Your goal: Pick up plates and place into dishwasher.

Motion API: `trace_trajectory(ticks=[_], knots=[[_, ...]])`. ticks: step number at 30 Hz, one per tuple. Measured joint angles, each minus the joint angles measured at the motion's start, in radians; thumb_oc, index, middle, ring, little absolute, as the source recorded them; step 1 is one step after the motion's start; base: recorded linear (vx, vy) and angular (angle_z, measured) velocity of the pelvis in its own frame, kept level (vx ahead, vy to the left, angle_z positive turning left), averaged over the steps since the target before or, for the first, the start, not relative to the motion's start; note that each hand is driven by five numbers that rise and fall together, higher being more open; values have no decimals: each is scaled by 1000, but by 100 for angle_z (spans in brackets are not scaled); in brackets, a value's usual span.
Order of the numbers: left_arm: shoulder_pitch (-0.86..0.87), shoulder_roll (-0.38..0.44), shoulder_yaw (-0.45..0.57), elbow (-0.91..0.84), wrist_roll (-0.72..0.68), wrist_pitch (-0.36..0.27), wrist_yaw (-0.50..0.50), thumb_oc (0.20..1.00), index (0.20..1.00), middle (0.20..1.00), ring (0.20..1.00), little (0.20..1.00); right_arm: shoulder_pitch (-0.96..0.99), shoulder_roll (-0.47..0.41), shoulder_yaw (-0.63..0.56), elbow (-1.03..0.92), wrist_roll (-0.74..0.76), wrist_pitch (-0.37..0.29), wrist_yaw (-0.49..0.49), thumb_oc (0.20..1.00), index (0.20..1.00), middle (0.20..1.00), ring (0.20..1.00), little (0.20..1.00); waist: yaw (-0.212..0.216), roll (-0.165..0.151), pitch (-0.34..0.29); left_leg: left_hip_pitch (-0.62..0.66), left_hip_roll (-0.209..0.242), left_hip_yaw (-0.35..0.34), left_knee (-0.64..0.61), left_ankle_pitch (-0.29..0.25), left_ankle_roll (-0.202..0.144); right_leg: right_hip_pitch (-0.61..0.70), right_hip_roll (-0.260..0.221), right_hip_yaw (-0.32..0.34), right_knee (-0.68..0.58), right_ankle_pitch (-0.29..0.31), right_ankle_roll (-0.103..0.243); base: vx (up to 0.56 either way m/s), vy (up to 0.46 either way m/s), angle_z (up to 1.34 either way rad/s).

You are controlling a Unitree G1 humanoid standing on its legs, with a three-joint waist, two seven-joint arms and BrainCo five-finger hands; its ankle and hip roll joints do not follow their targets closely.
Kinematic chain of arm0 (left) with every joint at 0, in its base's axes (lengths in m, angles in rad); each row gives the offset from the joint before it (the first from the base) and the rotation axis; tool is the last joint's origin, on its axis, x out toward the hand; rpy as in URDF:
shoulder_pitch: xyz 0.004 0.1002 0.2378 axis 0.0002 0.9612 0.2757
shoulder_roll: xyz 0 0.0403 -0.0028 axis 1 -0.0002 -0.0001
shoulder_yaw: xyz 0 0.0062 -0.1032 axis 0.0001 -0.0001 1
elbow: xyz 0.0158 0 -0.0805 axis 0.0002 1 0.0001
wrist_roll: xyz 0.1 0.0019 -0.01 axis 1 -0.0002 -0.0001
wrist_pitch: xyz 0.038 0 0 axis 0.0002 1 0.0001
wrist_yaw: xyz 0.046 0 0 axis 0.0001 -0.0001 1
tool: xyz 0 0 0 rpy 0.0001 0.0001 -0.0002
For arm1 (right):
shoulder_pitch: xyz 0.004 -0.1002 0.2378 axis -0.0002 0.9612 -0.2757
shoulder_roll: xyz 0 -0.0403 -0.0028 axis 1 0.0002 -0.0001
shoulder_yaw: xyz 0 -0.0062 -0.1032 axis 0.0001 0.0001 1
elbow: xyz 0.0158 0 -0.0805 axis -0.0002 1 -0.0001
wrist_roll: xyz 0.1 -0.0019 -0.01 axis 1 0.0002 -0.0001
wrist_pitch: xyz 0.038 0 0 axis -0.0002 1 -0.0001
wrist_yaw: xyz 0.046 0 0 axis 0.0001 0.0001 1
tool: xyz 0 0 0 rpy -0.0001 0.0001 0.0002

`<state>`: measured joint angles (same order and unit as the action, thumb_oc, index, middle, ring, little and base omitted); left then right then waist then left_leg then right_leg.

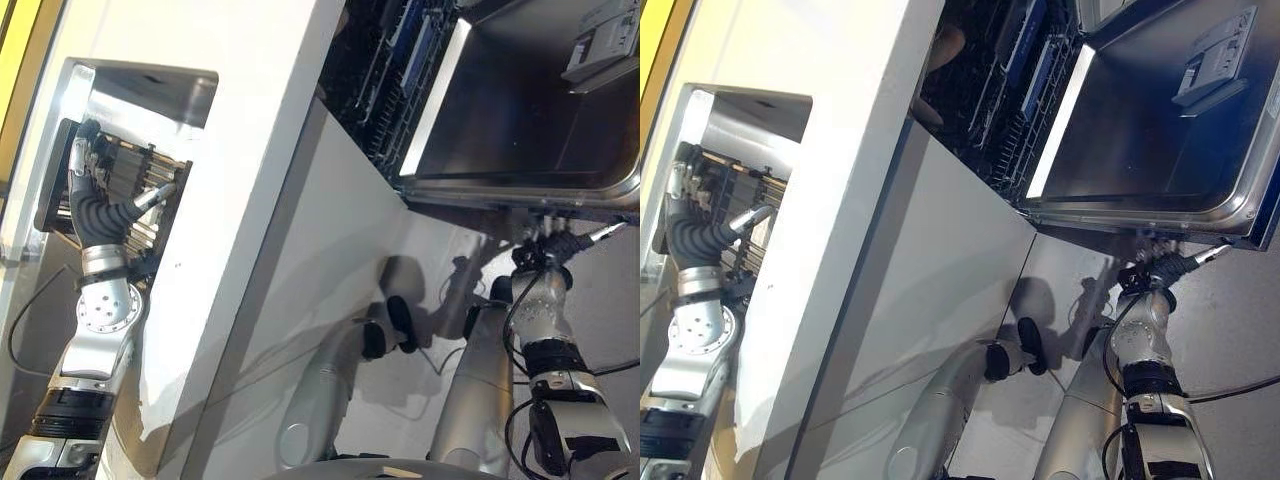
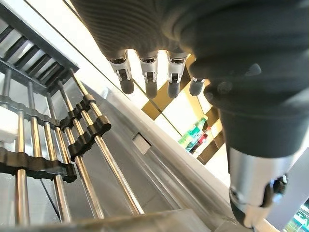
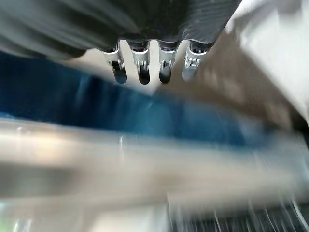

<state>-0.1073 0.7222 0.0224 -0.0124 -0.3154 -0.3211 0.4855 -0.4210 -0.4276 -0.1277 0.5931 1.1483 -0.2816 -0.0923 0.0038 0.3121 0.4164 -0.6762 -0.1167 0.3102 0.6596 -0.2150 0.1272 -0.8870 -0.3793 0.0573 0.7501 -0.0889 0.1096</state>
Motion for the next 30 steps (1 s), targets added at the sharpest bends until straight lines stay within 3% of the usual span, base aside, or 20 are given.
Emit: trace_trajectory(ticks=[4,9,15,19,24,27,30], knots=[[8,3,2,2,-18,2,-3,1000,1000,1000,1000,1000,57,-50,35,0,8,21,172,1000,1000,1000,1000,1000,-3,0,0,-1,0,-5,-1,1,-1,3,1,-5,-2,0,1,40,-23,1],[15,1,17,19,-26,1,-19,1000,1000,1000,1000,1000,78,-72,90,-6,2,10,276,1000,1000,1000,1000,1000,-15,-1,1,1,4,-15,-1,3,-5,14,4,-18,-6,0,2,15,-4,2],[15,-3,35,20,-30,-17,-55,1000,1000,1000,1000,1000,143,-113,134,-124,-149,21,311,1000,1000,1000,1000,1000,-17,-2,2,4,11,-38,-4,8,-15,36,7,-50,-20,0,2,2,-7,4],[14,-21,42,22,-33,-18,-63,1000,1000,1000,1000,1000,136,-192,188,-213,-290,71,344,1000,1000,1000,1000,1000,-14,-5,4,28,15,-54,-16,12,-21,73,9,-72,-35,0,2,42,47,6],[15,-97,36,-5,-70,-11,-66,1000,1000,1000,1000,1000,73,-241,245,-287,-391,112,392,1000,1000,1000,1000,1000,11,-17,13,115,13,-96,-71,33,-31,187,9,-128,-80,-7,0,25,42,16],[11,-128,33,-5,-93,-8,-82,1000,1000,1000,1000,1000,9,-227,260,-341,-397,114,431,1000,1000,1000,1000,1000,22,-38,28,182,6,-156,-112,54,-48,288,0,-198,-104,-27,-6,60,-111,49],[11,-139,22,-15,-99,-1,-99,1000,1000,1000,1000,1000,-19,-199,264,-391,-393,68,447,1000,1000,1000,1000,1000,66,-65,48,241,5,-206,-144,72,-69,380,-7,-271,-112,-57,-17,44,-151,67]])
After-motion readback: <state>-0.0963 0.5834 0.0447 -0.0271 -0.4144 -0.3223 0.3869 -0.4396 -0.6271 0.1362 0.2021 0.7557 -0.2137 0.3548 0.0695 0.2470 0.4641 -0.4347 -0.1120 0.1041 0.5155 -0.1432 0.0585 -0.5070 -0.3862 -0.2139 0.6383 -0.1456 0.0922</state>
